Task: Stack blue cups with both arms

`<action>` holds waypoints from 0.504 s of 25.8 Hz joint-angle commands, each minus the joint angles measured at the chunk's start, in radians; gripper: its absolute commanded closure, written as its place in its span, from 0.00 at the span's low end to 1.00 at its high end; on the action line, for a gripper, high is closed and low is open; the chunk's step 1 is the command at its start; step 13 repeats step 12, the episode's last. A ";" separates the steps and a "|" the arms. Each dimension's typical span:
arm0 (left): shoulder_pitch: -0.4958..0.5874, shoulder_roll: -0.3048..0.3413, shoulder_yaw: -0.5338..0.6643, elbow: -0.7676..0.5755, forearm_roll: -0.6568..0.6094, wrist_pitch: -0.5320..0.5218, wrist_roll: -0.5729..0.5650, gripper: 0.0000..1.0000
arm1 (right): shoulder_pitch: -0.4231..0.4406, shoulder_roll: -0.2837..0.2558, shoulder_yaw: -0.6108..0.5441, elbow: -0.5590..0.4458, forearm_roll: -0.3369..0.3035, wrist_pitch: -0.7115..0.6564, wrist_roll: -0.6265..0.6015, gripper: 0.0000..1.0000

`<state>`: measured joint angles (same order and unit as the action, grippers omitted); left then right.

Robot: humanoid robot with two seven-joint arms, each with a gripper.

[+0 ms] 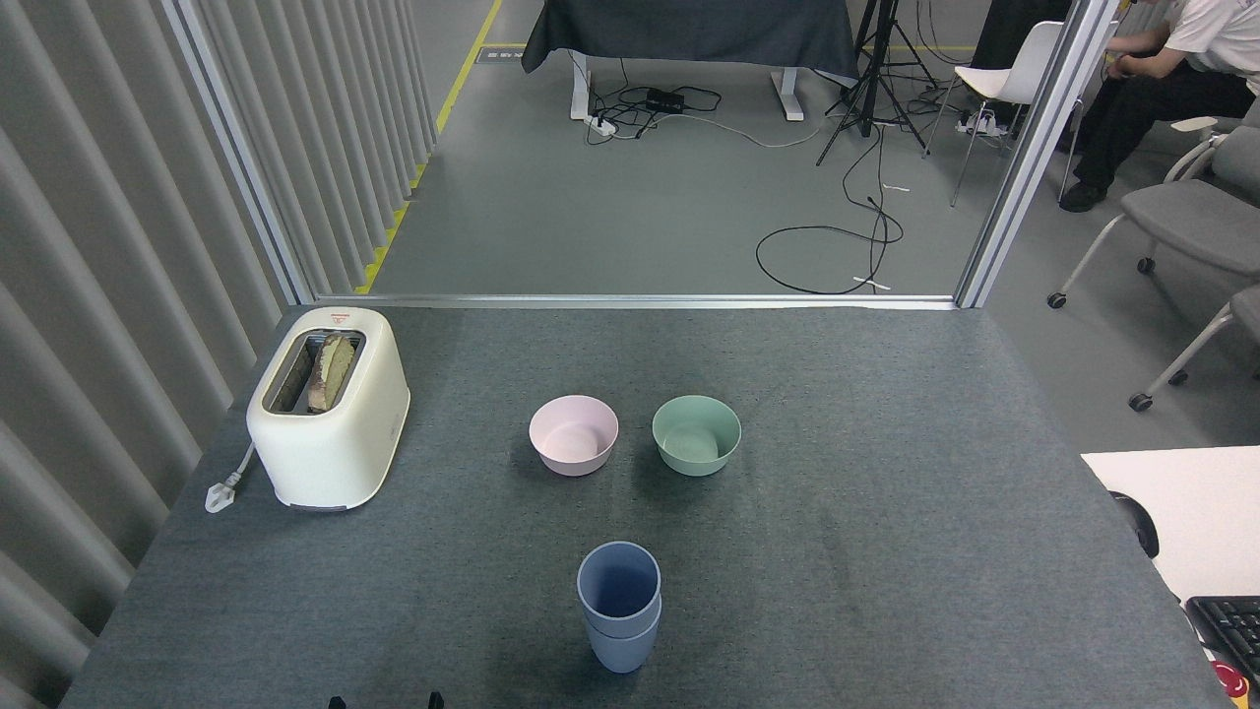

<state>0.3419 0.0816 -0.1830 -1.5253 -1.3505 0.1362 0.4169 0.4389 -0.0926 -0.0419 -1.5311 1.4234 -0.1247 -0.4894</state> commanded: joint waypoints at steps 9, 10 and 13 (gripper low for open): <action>0.005 0.003 0.005 0.004 0.005 -0.035 0.025 0.00 | 0.007 -0.002 -0.021 -0.001 -0.003 -0.036 0.006 0.00; 0.006 0.003 0.010 0.004 0.005 -0.035 0.025 0.00 | 0.007 -0.002 -0.021 -0.001 -0.003 -0.036 0.006 0.00; 0.006 0.003 0.011 0.004 0.005 -0.035 0.026 0.00 | 0.007 -0.002 -0.021 0.000 -0.003 -0.036 0.006 0.00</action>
